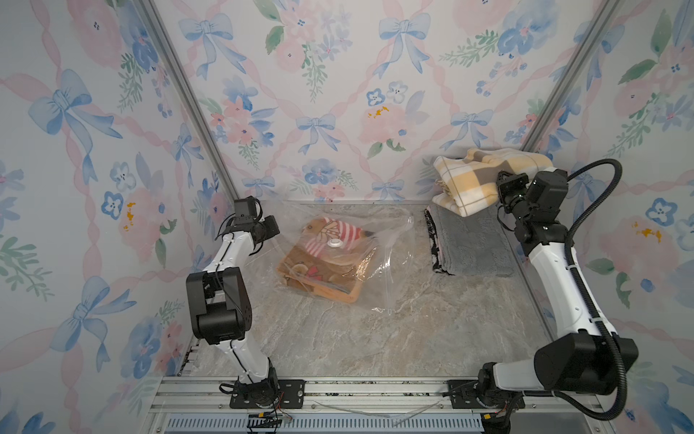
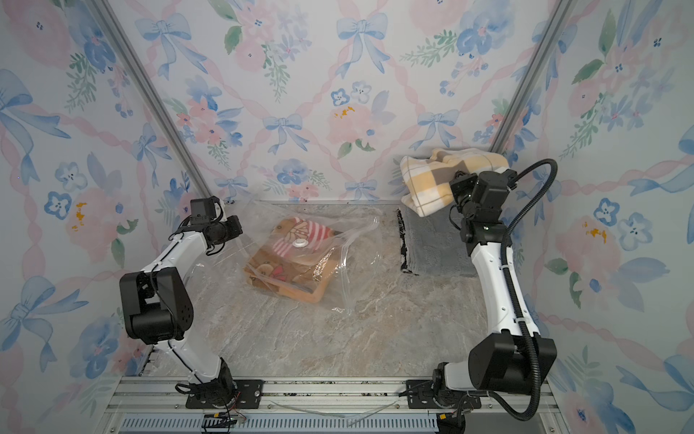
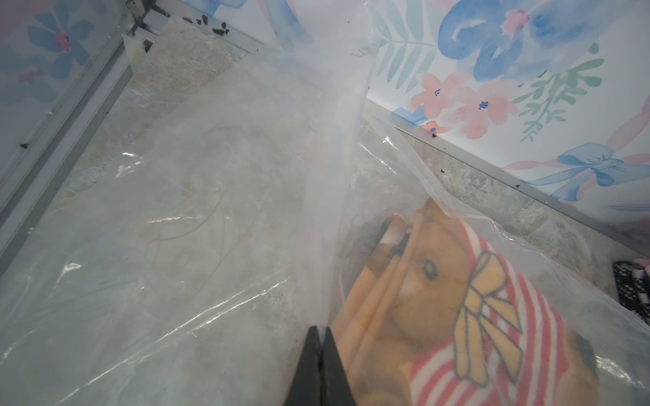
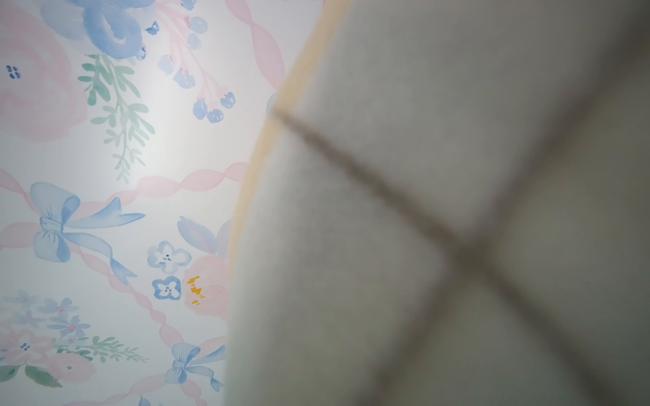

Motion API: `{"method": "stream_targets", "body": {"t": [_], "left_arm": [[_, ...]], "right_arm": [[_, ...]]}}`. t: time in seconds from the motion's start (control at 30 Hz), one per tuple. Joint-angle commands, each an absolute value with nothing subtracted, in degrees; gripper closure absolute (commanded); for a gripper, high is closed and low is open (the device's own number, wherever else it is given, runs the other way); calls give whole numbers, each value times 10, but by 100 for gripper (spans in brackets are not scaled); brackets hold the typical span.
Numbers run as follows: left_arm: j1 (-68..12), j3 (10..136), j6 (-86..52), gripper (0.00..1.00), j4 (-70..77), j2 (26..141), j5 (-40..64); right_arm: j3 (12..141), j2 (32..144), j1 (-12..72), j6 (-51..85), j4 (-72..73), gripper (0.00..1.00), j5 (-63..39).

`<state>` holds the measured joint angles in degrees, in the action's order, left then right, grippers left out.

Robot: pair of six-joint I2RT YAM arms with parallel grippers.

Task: Take the blanket out of the vacuum bag
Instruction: Place the blanket at the corner of the board.

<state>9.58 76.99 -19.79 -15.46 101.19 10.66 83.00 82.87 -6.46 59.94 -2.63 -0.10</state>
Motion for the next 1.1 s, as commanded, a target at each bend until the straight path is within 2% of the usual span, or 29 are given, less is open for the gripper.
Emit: {"method": "stream_targets", "body": {"t": [0.0, 0.23, 0.43, 0.83, 1.07], "left_arm": [[102, 763, -199, 100, -147, 1006, 114], [101, 763, -195, 100, -147, 1014, 116], [101, 763, -194, 100, -147, 1015, 115], [97, 761, -197, 100, -146, 1008, 120], [96, 762, -198, 100, -147, 1004, 126]], "right_arm": [[873, 844, -74, 621, 117, 100, 12], [889, 897, -74, 659, 158, 100, 7], [879, 889, -73, 663, 158, 100, 21], [645, 764, -73, 702, 138, 100, 20], [599, 734, -74, 695, 57, 100, -8]]}}
